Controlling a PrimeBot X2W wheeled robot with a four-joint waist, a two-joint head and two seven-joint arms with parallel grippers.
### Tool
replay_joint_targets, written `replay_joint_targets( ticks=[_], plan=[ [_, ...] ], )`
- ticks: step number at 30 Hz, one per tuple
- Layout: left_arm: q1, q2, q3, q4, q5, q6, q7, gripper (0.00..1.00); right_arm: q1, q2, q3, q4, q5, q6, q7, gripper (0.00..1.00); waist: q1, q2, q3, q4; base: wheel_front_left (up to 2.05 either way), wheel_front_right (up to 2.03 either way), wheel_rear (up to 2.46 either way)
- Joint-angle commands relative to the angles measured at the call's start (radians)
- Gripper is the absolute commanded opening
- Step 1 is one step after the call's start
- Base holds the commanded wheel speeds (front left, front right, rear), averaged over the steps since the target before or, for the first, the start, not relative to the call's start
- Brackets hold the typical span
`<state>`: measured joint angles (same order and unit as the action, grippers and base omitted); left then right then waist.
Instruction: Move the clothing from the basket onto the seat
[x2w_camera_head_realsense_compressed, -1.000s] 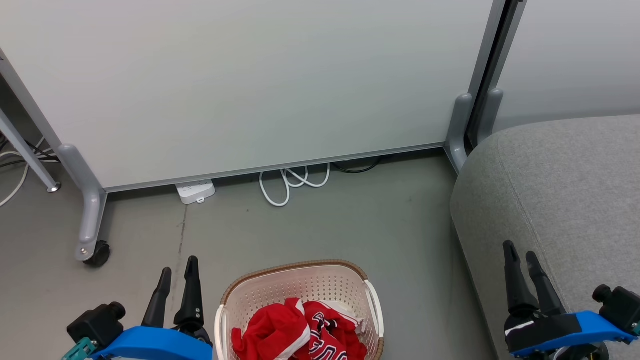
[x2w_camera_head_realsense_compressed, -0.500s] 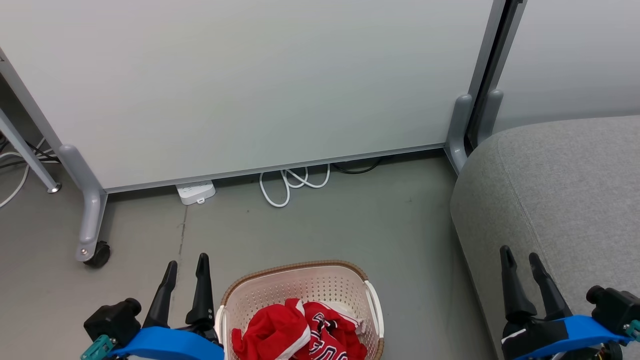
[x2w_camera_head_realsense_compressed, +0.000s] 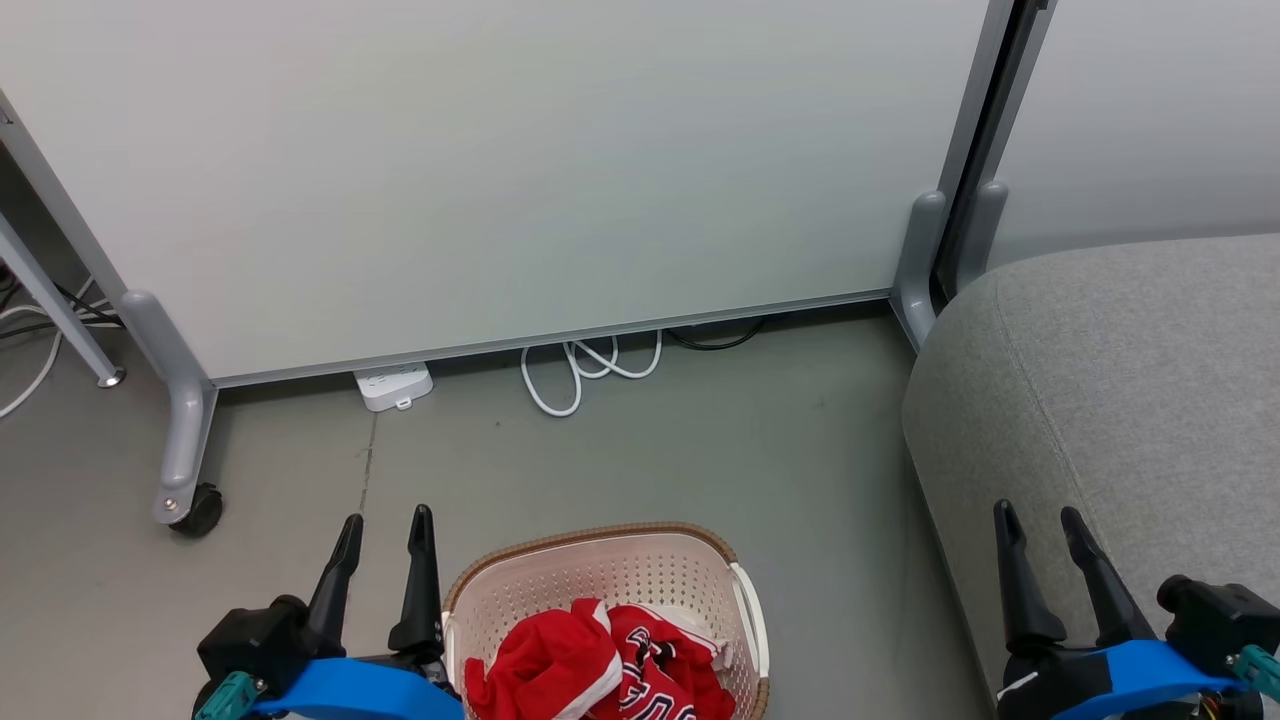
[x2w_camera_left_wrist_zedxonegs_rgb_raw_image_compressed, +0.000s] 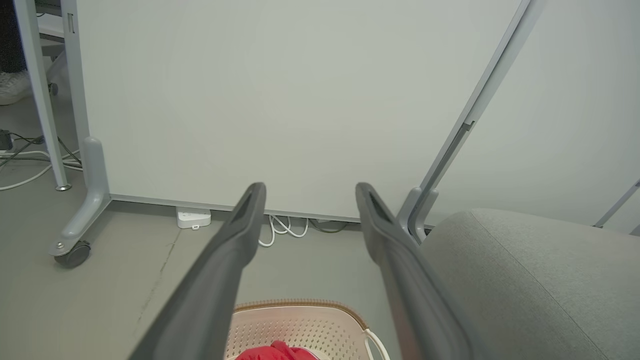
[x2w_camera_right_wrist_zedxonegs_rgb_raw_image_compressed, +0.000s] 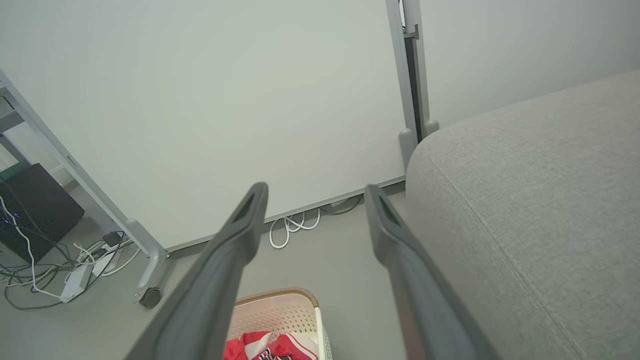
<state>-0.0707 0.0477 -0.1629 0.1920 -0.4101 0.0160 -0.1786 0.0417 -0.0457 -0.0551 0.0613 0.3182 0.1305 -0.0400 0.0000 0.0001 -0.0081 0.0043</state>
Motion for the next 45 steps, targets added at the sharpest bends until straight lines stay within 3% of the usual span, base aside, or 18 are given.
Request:
replay_joint_targets(
  ticks=[1, 37, 45],
  plan=[
    [-0.012, 0.005, -0.002, -0.005, 0.024, 0.005, -0.011, 1.00, 0.007, -0.005, 0.001, -0.011, -0.027, 0.000, -0.008, 1.00, 0.0000, -0.0001, 0.000, 0.000, 0.00, 0.00, 0.00],
    [0.000, 0.006, -0.035, 0.051, 0.282, 0.026, -0.083, 1.00, 0.060, -0.007, 0.018, -0.061, -0.330, 0.000, -0.033, 1.00, 0.0000, -0.0001, -0.025, 0.008, 0.00, 0.00, 0.00],
    [0.007, 0.005, -0.039, 0.046, 0.294, 0.029, -0.087, 1.00, 0.058, -0.007, 0.023, -0.058, -0.342, 0.000, -0.035, 1.00, 0.0000, -0.0001, -0.026, 0.010, 0.00, 0.00, 0.00]
  ],
)
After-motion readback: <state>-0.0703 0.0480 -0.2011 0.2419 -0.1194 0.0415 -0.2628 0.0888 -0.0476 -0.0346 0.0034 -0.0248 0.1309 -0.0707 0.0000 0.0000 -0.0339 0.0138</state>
